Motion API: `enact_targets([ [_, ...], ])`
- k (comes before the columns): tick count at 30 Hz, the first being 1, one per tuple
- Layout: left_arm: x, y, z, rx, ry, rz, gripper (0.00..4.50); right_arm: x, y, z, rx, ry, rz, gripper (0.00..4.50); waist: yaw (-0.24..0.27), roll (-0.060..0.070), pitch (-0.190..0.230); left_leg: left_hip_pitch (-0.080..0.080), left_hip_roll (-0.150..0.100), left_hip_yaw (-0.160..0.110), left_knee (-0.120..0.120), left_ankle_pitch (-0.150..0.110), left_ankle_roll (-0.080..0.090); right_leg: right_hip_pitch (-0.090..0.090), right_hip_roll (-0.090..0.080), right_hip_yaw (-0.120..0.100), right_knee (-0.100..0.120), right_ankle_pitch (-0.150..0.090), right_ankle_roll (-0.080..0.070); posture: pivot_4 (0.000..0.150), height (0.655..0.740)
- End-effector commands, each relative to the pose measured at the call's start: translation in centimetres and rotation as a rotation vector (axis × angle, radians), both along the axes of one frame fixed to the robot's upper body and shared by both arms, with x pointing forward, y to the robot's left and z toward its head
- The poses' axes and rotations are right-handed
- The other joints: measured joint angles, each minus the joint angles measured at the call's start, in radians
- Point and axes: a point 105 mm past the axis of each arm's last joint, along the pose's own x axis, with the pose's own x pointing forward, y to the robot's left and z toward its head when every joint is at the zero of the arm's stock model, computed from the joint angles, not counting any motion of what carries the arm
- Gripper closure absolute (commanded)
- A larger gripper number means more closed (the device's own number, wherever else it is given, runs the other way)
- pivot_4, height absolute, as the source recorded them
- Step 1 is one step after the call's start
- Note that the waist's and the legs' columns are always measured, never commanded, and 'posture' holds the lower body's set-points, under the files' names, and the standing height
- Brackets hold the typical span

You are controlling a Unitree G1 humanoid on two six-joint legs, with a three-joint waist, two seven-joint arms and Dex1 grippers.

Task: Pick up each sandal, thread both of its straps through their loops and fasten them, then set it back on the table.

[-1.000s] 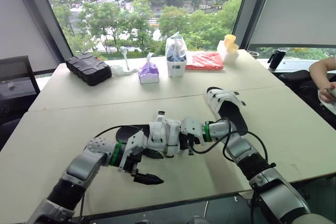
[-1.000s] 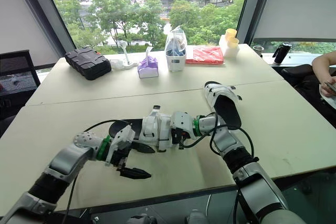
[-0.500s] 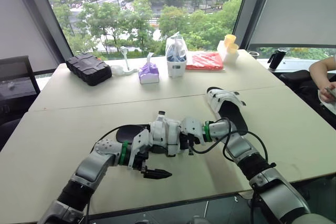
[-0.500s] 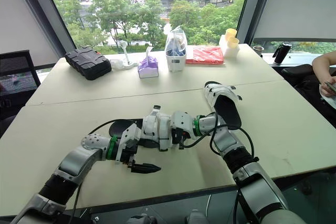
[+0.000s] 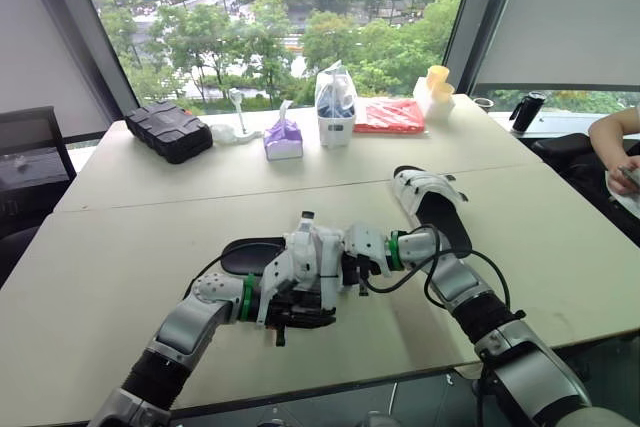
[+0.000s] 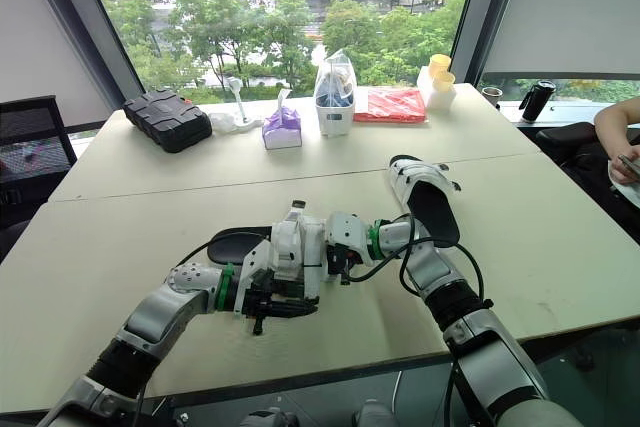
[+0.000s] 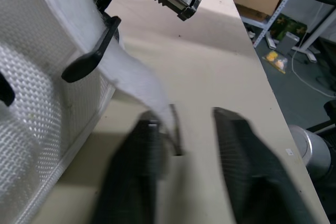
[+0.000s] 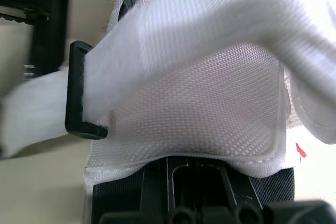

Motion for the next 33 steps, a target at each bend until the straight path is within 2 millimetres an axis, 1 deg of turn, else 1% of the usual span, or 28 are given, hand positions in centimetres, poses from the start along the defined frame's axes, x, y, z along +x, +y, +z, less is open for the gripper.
enact_targets([
  [1, 0.0, 0.3, 0.4, 0.004, -0.013, -0.001, 4.44, -1.2, -1.3, -4.6, -0.130, 0.135, -0.036, 4.50, 0.000, 0.000, 0.000, 0.000, 0.000, 0.000, 0.000, 0.000, 0.000, 0.000, 0.000, 0.000, 0.000, 0.000, 0.000, 0.150, 0.7400],
  [4, -1.0, 0.7, 0.0, 0.021, 0.012, -0.035, 4.44, -1.3, -1.4, -4.7, -0.133, 0.137, -0.031, 4.50, -0.001, 0.000, 0.000, 0.000, 0.000, 0.000, 0.000, 0.000, 0.000, 0.000, 0.000, 0.000, 0.000, 0.000, 0.000, 0.150, 0.7400],
  [8, -3.6, 1.6, -0.2, 0.039, 0.038, -0.165, 4.44, -1.4, -1.6, -4.7, -0.141, 0.137, -0.031, 4.50, -0.001, 0.000, 0.000, 0.000, 0.000, 0.000, -0.001, 0.000, 0.000, 0.000, 0.000, 0.000, 0.000, 0.000, -0.001, 0.150, 0.7400],
  [10, -4.5, 1.9, 0.2, 0.037, 0.038, -0.214, 4.44, -1.5, -1.7, -4.7, -0.142, 0.138, -0.030, 4.50, 0.001, 0.000, 0.000, 0.000, 0.000, 0.000, -0.001, 0.000, 0.000, 0.000, 0.000, 0.000, 0.000, -0.001, -0.001, 0.150, 0.7400],
  [13, -4.9, 2.2, 0.6, 0.036, 0.035, -0.248, 4.44, -1.5, -1.7, -4.7, -0.144, 0.139, -0.029, 4.50, -0.001, 0.000, 0.000, 0.000, 0.000, 0.000, -0.001, 0.000, 0.000, 0.000, 0.000, 0.000, -0.001, -0.003, -0.005, 0.150, 0.7400],
  [17, -4.8, 2.3, 1.6, 0.035, -0.055, -0.291, 4.44, -1.7, -1.7, -4.8, -0.146, 0.141, -0.026, 4.50, -0.002, 0.000, 0.000, -0.001, 0.001, 0.000, -0.004, -0.001, 0.001, -0.002, 0.000, 0.000, -0.001, -0.003, -0.004, 0.150, 0.7400],
  [19, -4.5, 2.2, 2.6, 0.015, -0.087, -0.299, 4.44, -1.7, -1.6, -4.8, -0.145, 0.142, -0.023, 4.50, -0.001, 0.000, 0.000, -0.001, 0.001, 0.000, -0.005, -0.001, 0.000, -0.003, 0.000, -0.001, -0.001, -0.003, -0.004, 0.150, 0.7400],
  [23, -3.1, 1.9, 5.5, -0.047, -0.102, -0.282, 4.44, -1.6, -1.6, -4.7, -0.143, 0.140, -0.025, 4.50, -0.001, 0.000, 0.000, -0.001, 0.002, 0.000, -0.004, -0.001, 0.000, -0.003, 0.000, -0.001, -0.001, -0.003, -0.004, 0.150, 0.7400],
  [26, -1.3, 1.9, 8.1, -0.099, -0.099, -0.243, 4.44, -1.4, -1.6, -4.6, -0.141, 0.136, -0.027, 4.50, 0.000, -0.001, 0.001, -0.001, 0.001, 0.000, -0.004, -0.001, 0.000, -0.003, 0.000, -0.001, -0.001, -0.003, -0.004, 0.150, 0.7400],
  [28, 0.2, 1.8, 9.6, -0.122, -0.128, -0.206, 4.44, -1.3, -1.6, -4.5, -0.141, 0.135, -0.028, 4.50, 0.000, -0.001, 0.001, -0.001, 0.001, 0.000, -0.004, -0.001, 0.000, -0.002, 0.001, -0.001, -0.001, -0.003, -0.004, 0.150, 0.7400],
  [31, 2.3, 1.7, 11.2, -0.150, -0.160, -0.154, 4.44, -1.3, -1.6, -4.5, -0.143, 0.135, -0.028, 4.50, -0.002, -0.001, 0.001, -0.001, 0.001, 0.000, -0.003, -0.001, 0.000, -0.003, 0.001, -0.001, -0.001, -0.002, -0.001, 0.150, 0.7400],
  [33, 3.4, 1.5, 11.5, -0.159, -0.175, -0.125, 4.44, -1.3, -1.7, -4.6, -0.143, 0.137, -0.028, 4.50, -0.001, -0.001, 0.002, -0.001, 0.001, 0.000, -0.003, -0.001, 0.000, -0.003, 0.001, -0.002, 0.000, -0.001, -0.001, 0.150, 0.7400],
])
